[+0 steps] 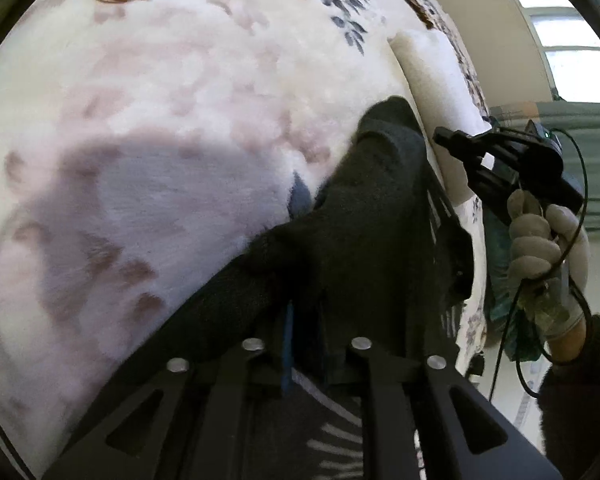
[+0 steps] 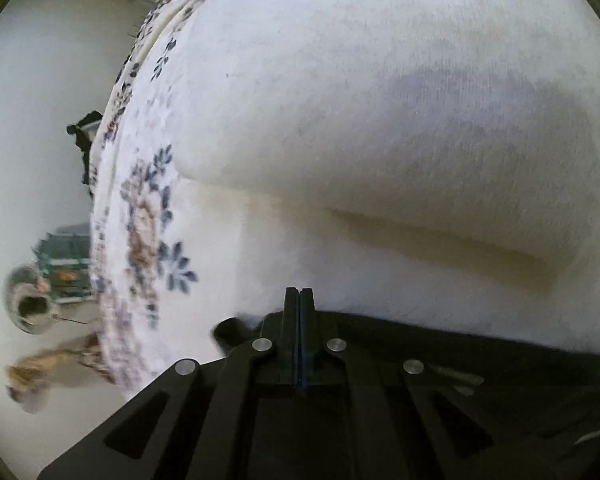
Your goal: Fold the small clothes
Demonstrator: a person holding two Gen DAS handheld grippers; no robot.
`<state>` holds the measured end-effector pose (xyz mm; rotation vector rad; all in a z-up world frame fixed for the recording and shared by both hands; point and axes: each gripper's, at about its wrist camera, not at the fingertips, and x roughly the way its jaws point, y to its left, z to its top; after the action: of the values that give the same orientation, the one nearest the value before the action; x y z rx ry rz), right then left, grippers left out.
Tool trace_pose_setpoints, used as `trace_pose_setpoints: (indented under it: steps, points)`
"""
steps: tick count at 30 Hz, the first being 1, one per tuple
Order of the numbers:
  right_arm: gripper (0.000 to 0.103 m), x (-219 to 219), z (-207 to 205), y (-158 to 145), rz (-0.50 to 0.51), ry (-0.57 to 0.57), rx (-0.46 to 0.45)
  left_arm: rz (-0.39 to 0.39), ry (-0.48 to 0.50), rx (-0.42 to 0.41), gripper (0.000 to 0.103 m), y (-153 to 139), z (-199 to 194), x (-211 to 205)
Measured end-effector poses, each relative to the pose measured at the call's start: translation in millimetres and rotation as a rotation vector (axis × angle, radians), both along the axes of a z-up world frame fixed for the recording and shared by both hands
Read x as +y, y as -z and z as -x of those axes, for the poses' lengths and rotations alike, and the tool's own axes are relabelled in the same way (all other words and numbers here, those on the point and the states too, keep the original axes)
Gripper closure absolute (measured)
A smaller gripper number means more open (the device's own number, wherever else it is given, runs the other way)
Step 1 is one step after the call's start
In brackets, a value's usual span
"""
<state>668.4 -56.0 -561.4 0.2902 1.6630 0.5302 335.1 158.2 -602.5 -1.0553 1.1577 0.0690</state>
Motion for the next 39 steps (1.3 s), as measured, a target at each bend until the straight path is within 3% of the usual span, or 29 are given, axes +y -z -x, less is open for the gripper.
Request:
trace_pose_setpoints:
  steps: [1, 2, 3, 4, 7, 9, 10, 11, 14, 16, 21, 23, 24, 25, 26, 27, 29, 34, 35, 37, 39]
  points:
    - [0.093, 2, 1, -2, -0.029, -0.015, 0.019, -0.004, -0.015, -0.005, 0.089, -5, 3, 4]
    - [0.070, 9, 4, -3, -0.049, -0.044, 0.032, -0.008, -0.038, -0.017, 0.082, -11, 6, 10]
    - [0.057, 16, 7, -4, -0.055, -0.068, 0.033, -0.004, -0.053, -0.023, 0.069, -13, 6, 14]
    - [0.046, 25, 10, -3, -0.055, -0.098, 0.036, -0.003, -0.063, -0.025, 0.064, -12, 5, 17]
    - [0.046, 55, 24, 8, -0.001, -0.210, 0.044, 0.006, -0.105, -0.007, 0.062, 1, -6, 25]
    - [0.048, 70, 32, 16, 0.066, -0.276, 0.014, -0.005, -0.114, -0.012, 0.071, 7, -17, 27]
    - [0.068, 76, 36, 17, 0.106, -0.305, -0.022, -0.033, -0.108, -0.023, 0.085, 8, -22, 26]
    - [0.098, 79, 39, 18, 0.123, -0.314, -0.039, -0.054, -0.089, -0.017, 0.097, 9, -27, 22]
    - [0.098, 75, 40, 10, 0.136, -0.269, -0.111, -0.122, -0.042, -0.020, 0.098, 8, -29, 15]
    - [0.099, 68, 34, 7, 0.164, -0.209, -0.151, -0.116, -0.043, -0.023, 0.098, 9, -26, 15]
    - [0.098, 62, 28, 17, 0.162, -0.164, -0.097, -0.065, -0.054, -0.026, 0.093, 7, -26, 22]
    - [0.091, 54, 22, 16, 0.086, -0.120, -0.001, -0.049, -0.043, -0.016, 0.093, -3, -26, 26]
    - [0.085, 45, 21, 11, 0.063, -0.103, 0.032, -0.049, -0.036, -0.020, 0.086, -9, -22, 27]
    - [0.071, 36, 21, 3, 0.063, -0.102, 0.015, -0.059, -0.030, -0.026, 0.079, -16, -18, 28]
    - [0.059, 26, 23, -7, 0.069, -0.122, -0.016, -0.071, -0.027, -0.040, 0.065, -25, -13, 29]
    - [0.055, 17, 27, -13, 0.097, -0.154, -0.038, -0.074, -0.027, -0.051, 0.055, -29, -10, 28]
    - [0.053, -6, 37, -15, 0.147, -0.212, -0.028, -0.069, -0.013, -0.072, 0.055, -34, -4, 21]
    - [0.053, -34, 74, 14, 0.209, -0.324, 0.074, -0.078, 0.035, -0.015, 0.057, -9, -15, -2]
    - [0.061, -35, 83, 18, 0.224, -0.349, 0.047, -0.098, 0.049, 0.003, 0.057, -3, -20, -5]
    - [0.100, -41, 88, 14, 0.286, -0.330, -0.055, -0.131, 0.056, 0.016, 0.057, -3, -23, -5]
    - [0.100, -50, 83, 10, 0.284, -0.254, -0.092, -0.169, 0.065, 0.008, 0.056, -11, -25, -5]
